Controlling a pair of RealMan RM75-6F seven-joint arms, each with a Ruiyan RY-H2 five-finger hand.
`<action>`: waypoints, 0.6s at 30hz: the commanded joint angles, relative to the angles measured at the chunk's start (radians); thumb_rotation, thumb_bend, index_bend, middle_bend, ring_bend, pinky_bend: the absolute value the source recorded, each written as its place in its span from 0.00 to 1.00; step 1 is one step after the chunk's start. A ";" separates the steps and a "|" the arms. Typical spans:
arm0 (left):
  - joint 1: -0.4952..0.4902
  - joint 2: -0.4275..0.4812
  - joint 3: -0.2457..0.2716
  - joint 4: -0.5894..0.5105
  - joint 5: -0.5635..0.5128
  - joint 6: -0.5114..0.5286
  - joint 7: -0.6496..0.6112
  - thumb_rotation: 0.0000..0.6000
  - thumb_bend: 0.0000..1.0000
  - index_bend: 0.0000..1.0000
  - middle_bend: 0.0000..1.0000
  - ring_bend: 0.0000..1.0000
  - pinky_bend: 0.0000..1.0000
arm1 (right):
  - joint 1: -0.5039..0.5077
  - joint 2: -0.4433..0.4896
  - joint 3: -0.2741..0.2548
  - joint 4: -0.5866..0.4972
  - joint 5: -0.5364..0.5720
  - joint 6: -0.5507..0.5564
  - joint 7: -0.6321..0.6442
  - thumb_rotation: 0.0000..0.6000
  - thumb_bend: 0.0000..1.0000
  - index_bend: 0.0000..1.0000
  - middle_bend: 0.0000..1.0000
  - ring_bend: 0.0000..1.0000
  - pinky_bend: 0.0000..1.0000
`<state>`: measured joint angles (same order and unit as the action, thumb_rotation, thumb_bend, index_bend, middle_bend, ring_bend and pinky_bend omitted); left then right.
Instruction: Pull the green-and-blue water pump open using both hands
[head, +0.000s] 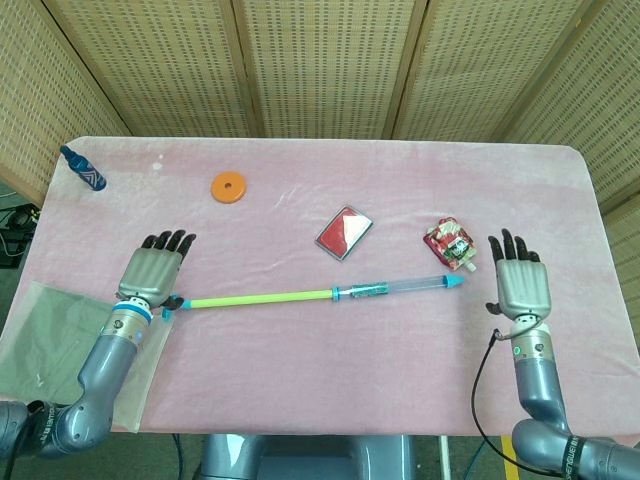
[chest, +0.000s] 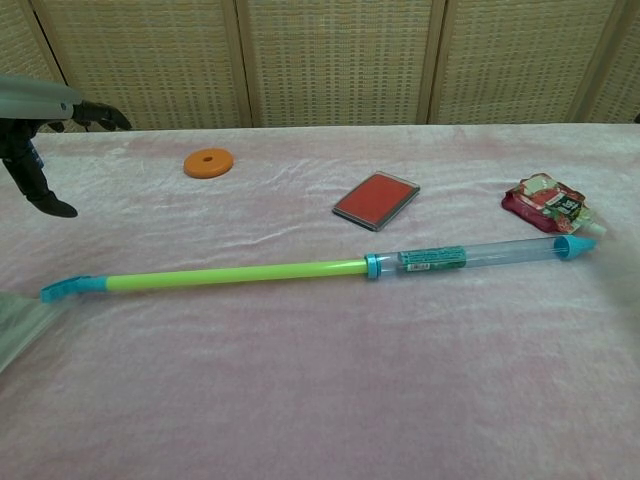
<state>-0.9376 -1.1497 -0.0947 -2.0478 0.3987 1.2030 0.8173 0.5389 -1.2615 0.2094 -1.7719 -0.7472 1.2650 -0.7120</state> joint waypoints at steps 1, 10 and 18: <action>0.039 0.003 0.000 -0.008 0.084 0.014 -0.068 1.00 0.23 0.00 0.00 0.00 0.07 | -0.026 0.021 -0.005 -0.015 -0.045 0.002 0.068 1.00 0.21 0.08 0.00 0.02 0.23; 0.287 -0.021 0.137 -0.004 0.608 0.191 -0.337 1.00 0.23 0.01 0.00 0.00 0.02 | -0.175 0.062 -0.113 0.001 -0.433 0.079 0.444 1.00 0.20 0.08 0.00 0.00 0.11; 0.497 -0.074 0.304 0.178 0.971 0.341 -0.466 1.00 0.23 0.00 0.00 0.00 0.00 | -0.282 0.024 -0.233 0.164 -0.735 0.202 0.680 1.00 0.20 0.06 0.00 0.00 0.04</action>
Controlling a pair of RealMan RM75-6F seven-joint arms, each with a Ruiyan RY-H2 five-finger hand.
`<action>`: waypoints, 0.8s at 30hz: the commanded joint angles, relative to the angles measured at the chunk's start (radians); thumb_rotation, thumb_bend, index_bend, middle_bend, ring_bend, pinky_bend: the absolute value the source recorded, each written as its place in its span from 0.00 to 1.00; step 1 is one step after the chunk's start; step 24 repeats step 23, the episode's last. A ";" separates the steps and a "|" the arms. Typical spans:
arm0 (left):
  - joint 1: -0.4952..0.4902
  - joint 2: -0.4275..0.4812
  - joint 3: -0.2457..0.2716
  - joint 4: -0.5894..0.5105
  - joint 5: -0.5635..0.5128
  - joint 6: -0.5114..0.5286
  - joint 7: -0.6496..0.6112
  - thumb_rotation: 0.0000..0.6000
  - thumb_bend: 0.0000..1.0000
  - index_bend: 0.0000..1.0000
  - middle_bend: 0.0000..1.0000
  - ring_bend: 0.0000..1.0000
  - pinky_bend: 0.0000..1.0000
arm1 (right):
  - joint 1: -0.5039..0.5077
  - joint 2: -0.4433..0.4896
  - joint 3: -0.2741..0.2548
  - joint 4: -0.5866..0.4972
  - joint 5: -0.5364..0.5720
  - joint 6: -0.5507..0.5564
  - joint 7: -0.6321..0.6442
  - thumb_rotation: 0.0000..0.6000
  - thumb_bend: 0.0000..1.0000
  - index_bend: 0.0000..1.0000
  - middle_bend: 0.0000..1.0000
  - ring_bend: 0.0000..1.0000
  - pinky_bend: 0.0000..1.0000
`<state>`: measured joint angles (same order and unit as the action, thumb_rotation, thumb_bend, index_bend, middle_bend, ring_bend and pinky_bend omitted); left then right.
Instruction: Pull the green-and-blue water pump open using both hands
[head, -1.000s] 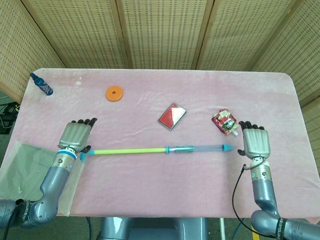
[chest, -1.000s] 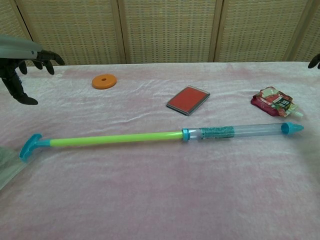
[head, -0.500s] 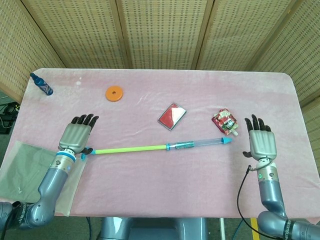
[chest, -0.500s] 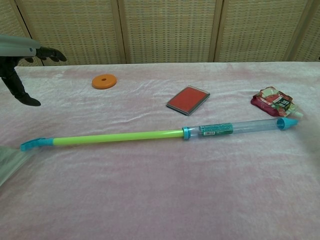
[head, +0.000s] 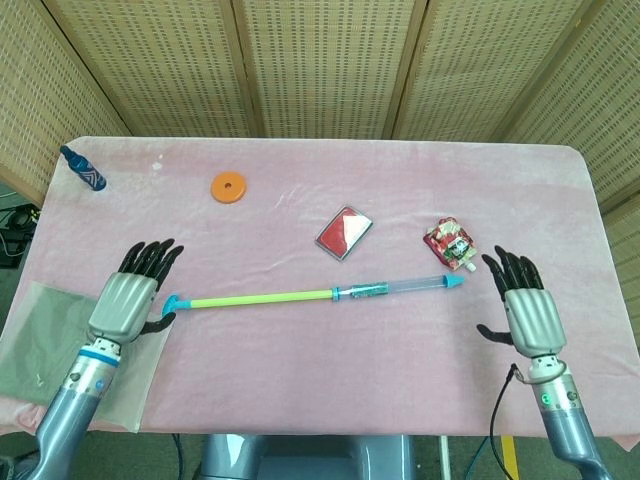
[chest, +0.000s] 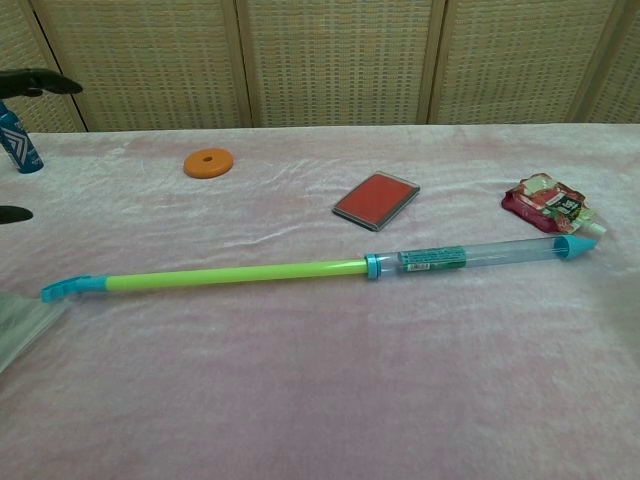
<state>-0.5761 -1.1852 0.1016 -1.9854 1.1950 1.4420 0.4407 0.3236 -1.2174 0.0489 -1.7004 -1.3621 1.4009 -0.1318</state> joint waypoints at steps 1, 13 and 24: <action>0.153 -0.046 0.119 0.137 0.196 0.113 -0.089 1.00 0.23 0.00 0.00 0.00 0.00 | -0.073 -0.025 -0.082 0.109 -0.138 0.072 0.106 1.00 0.19 0.06 0.00 0.00 0.03; 0.340 -0.130 0.164 0.333 0.361 0.228 -0.137 1.00 0.23 0.00 0.00 0.00 0.00 | -0.157 -0.068 -0.128 0.216 -0.223 0.139 0.118 1.00 0.19 0.06 0.00 0.00 0.00; 0.391 -0.122 0.135 0.361 0.426 0.252 -0.173 1.00 0.23 0.00 0.00 0.00 0.00 | -0.171 -0.065 -0.130 0.171 -0.284 0.159 0.096 1.00 0.19 0.04 0.00 0.00 0.00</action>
